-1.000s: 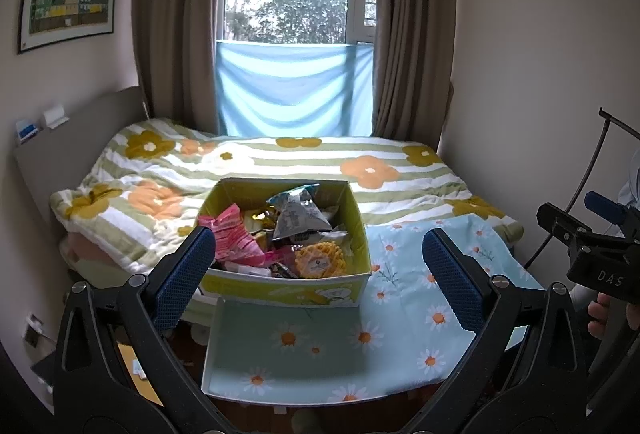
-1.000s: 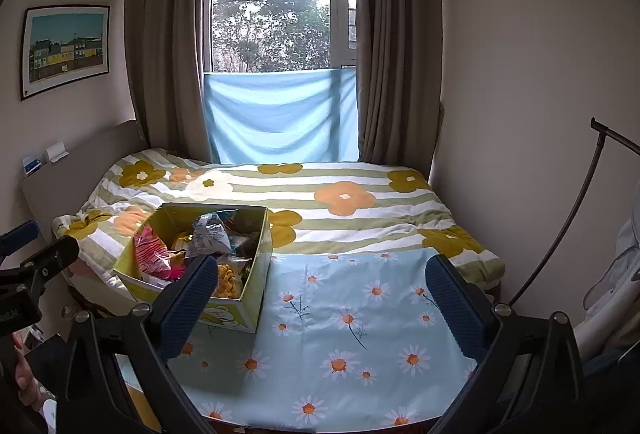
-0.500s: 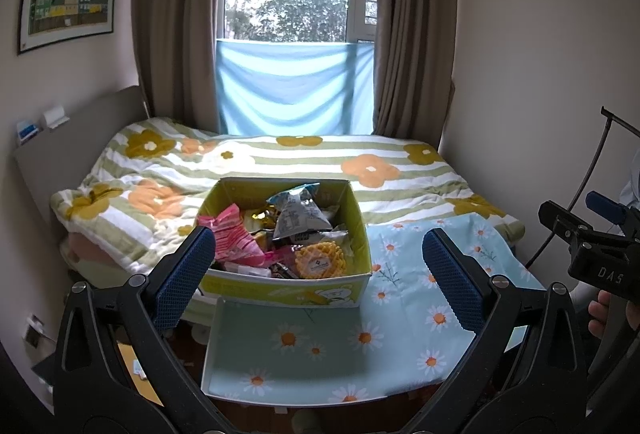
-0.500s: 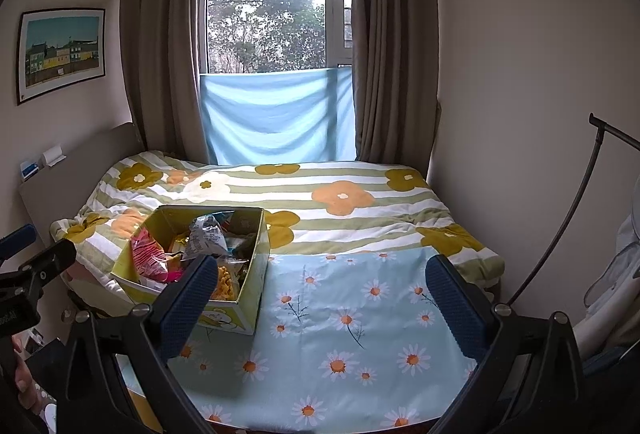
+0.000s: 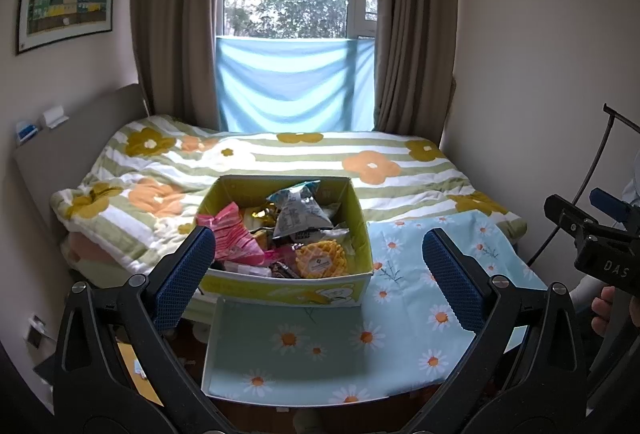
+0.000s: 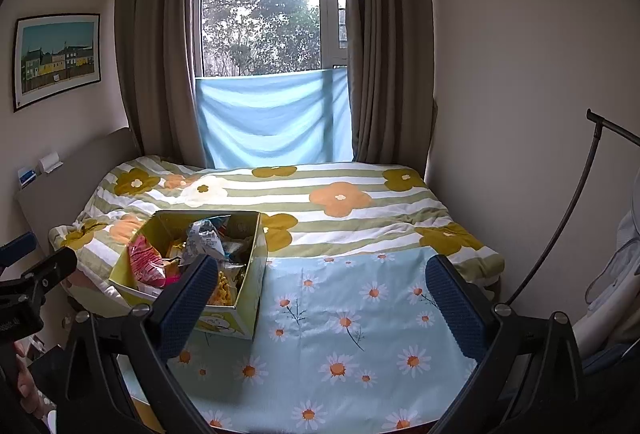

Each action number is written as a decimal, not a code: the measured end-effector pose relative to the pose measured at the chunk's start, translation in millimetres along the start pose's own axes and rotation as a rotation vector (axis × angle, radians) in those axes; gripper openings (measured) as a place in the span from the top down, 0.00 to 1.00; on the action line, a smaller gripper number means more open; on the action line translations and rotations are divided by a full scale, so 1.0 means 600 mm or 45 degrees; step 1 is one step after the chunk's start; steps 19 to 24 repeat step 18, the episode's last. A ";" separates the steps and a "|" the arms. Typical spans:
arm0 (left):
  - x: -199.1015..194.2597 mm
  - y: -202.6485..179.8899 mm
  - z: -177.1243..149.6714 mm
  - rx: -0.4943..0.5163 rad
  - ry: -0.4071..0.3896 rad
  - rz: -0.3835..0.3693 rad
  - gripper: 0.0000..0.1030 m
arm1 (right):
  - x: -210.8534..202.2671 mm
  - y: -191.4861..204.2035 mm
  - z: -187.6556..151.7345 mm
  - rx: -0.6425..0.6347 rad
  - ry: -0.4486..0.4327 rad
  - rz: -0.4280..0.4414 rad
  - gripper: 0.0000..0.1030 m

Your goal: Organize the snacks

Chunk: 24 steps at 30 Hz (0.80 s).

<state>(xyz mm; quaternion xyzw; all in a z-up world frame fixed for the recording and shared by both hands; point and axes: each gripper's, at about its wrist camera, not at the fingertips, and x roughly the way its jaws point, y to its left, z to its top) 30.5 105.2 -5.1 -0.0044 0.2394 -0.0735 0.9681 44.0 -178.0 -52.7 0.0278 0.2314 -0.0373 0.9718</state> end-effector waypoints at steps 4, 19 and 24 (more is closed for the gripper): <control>0.003 0.002 0.000 0.002 -0.007 0.006 0.00 | -0.001 0.000 0.003 0.000 0.003 -0.001 0.00; 0.021 0.007 -0.004 0.007 -0.015 0.053 0.00 | 0.021 0.015 0.009 -0.014 0.042 0.011 0.00; 0.021 0.007 -0.004 0.007 -0.015 0.053 0.00 | 0.021 0.015 0.009 -0.014 0.042 0.011 0.00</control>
